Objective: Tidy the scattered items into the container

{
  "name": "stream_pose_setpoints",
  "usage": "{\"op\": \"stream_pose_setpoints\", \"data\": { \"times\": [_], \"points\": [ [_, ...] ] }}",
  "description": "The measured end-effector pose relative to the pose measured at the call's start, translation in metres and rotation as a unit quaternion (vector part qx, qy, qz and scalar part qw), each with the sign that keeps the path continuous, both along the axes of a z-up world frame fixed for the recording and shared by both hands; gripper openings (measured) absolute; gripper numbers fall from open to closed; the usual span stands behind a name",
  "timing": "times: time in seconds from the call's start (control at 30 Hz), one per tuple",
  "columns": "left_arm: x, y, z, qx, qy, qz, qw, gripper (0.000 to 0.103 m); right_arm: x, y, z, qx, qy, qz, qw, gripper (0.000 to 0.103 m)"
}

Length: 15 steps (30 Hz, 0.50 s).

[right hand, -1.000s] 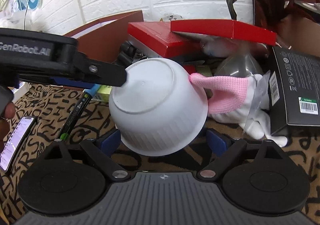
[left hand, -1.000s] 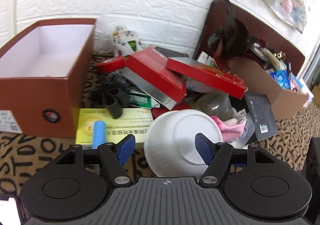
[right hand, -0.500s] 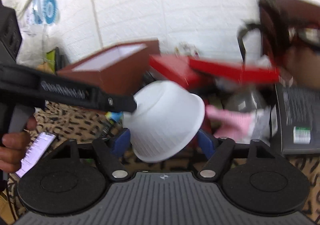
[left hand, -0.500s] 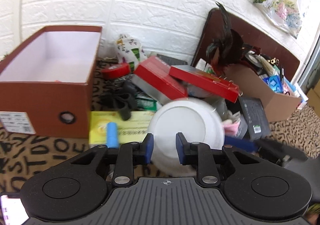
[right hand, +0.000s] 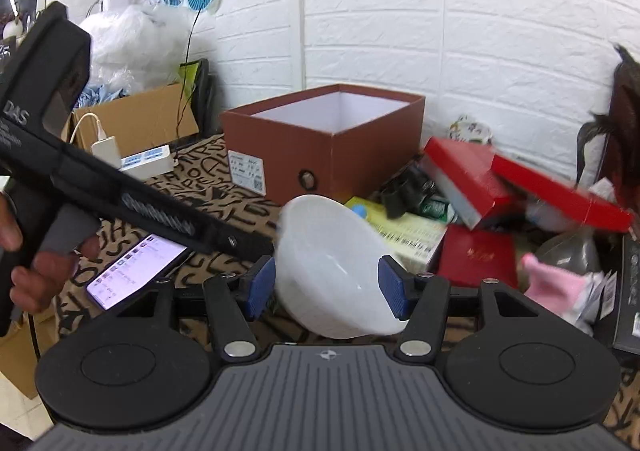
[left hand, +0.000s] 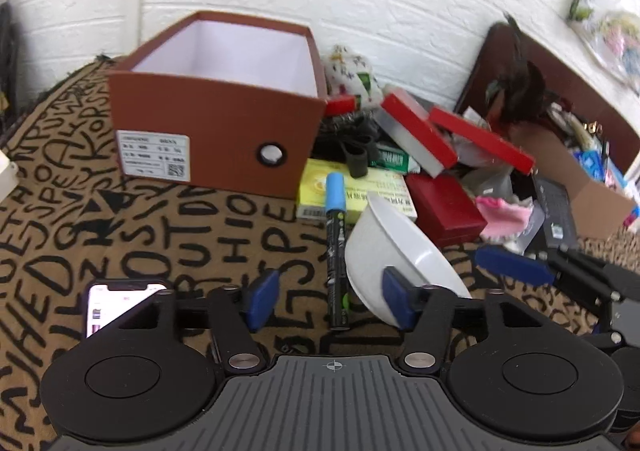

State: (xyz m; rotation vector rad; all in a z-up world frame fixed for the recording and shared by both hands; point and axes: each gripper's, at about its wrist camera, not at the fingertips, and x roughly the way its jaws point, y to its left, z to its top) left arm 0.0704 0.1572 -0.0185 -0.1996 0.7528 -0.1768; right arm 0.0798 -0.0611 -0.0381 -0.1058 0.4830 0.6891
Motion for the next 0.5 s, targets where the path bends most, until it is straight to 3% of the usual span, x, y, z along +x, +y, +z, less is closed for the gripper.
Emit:
{"op": "stream_pose_setpoints", "data": {
  "times": [0.17,0.3,0.4,0.5],
  "points": [
    [-0.003,-0.004,0.009,-0.01,-0.019,-0.006,0.9997,0.082,-0.009,-0.014,0.011,0.032,0.005,-0.006,0.999,0.065],
    [0.002,-0.015,0.007,-0.001,-0.017,-0.019,0.9997,0.082,-0.002,-0.024,0.012,0.035,0.018,-0.043,0.998,0.065],
    [0.009,-0.025,0.0,0.024,-0.005,-0.024,0.9994,0.068,0.009,-0.024,0.002,0.026,0.041,-0.071,0.996,0.063],
    [0.016,-0.026,-0.007,0.015,0.015,-0.027,0.9994,0.049,0.014,-0.021,-0.006,0.018,0.056,-0.075,0.996,0.06]
  ]
}}
